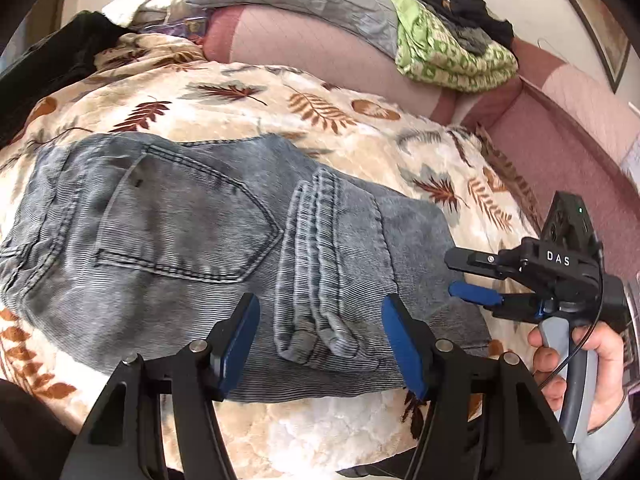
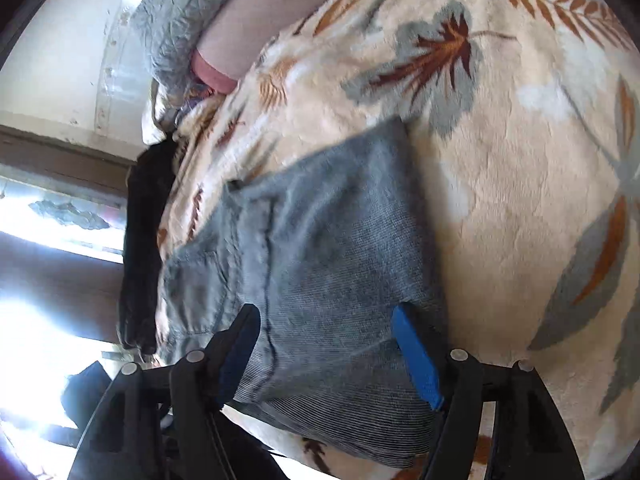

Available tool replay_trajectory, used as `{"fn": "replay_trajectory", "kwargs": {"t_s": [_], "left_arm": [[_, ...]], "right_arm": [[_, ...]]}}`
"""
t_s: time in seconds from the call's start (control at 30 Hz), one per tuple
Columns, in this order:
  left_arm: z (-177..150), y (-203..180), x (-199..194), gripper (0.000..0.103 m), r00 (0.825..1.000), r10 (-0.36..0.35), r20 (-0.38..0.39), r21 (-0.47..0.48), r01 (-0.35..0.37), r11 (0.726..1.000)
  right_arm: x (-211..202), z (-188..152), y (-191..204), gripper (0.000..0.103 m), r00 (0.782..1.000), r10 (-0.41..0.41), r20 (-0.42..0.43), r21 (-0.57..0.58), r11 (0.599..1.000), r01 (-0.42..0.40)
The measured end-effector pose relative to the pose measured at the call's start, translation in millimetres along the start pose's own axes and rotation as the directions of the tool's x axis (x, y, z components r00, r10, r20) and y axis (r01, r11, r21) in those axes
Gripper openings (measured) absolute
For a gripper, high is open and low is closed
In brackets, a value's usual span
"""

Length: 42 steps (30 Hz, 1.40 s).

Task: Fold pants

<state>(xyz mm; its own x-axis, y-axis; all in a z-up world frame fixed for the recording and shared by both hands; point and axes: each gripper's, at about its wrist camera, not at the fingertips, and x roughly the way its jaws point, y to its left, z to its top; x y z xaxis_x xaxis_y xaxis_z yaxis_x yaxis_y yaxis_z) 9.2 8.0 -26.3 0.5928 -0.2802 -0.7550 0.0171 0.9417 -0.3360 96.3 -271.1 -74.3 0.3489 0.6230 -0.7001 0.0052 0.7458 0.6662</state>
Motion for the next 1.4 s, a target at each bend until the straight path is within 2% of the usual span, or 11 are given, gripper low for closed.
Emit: {"fn": "replay_trajectory", "kwargs": {"t_s": [0.13,0.27,0.33,0.6,0.7,0.83,0.93,1.0,1.1,1.27,1.4], "left_arm": [[3.4,53.4,-41.0,0.066,0.997,0.026,0.076,-0.181,-0.012,0.983],[0.5,123.6,-74.1,0.073,0.981,0.120,0.153,-0.398,-0.050,0.916],[0.6,155.2,-77.2,0.074,0.980,0.139,0.140,-0.475,-0.057,0.878],[-9.0,225.1,-54.1,0.074,0.993,0.005,0.118,-0.679,0.077,0.730],[-7.9,236.0,-46.5,0.073,0.990,-0.037,0.139,-0.708,0.125,0.695],[-2.5,240.8,-41.4,0.073,0.985,-0.046,0.168,-0.712,0.153,0.685],[0.1,237.6,-40.1,0.069,0.984,-0.025,0.177,-0.682,0.141,0.718],[1.2,236.2,-37.2,0.042,0.988,-0.015,0.156,-0.661,0.116,0.741],[0.0,238.0,-32.1,0.030,0.989,-0.015,0.145,-0.648,0.106,0.754],[-1.8,237.5,-33.3,0.028,0.989,-0.008,0.149,-0.630,0.101,0.770],[-2.1,236.3,-33.2,0.028,0.989,-0.004,0.149,-0.626,0.097,0.774]], "right_arm": [[-11.9,2.1,29.4,0.073,1.000,0.006,0.020,-0.041,0.999,-0.005],[-5.9,-6.6,70.9,0.073,0.998,0.063,-0.009,-0.130,0.989,-0.064],[6.1,-10.1,86.8,0.073,0.996,0.084,-0.031,-0.147,0.985,-0.087],[60.4,-25.1,125.8,0.073,0.988,0.070,-0.139,-0.179,0.979,-0.094],[75.7,-26.2,133.6,0.073,0.987,0.041,-0.158,-0.186,0.980,-0.070],[91.8,-15.5,144.7,0.073,0.985,0.044,-0.165,-0.160,0.985,-0.071],[104.6,-0.4,149.2,0.073,0.982,0.083,-0.171,-0.084,0.992,-0.099],[119.7,9.2,151.7,0.074,0.976,0.106,-0.191,-0.026,0.993,-0.113],[153.7,17.0,148.5,0.079,0.966,0.065,-0.251,0.030,0.998,-0.060],[150.2,23.5,165.7,0.083,0.967,0.022,-0.254,0.011,1.000,-0.020],[153.9,16.4,178.4,0.083,0.961,0.045,-0.273,-0.023,0.998,-0.053]]}}
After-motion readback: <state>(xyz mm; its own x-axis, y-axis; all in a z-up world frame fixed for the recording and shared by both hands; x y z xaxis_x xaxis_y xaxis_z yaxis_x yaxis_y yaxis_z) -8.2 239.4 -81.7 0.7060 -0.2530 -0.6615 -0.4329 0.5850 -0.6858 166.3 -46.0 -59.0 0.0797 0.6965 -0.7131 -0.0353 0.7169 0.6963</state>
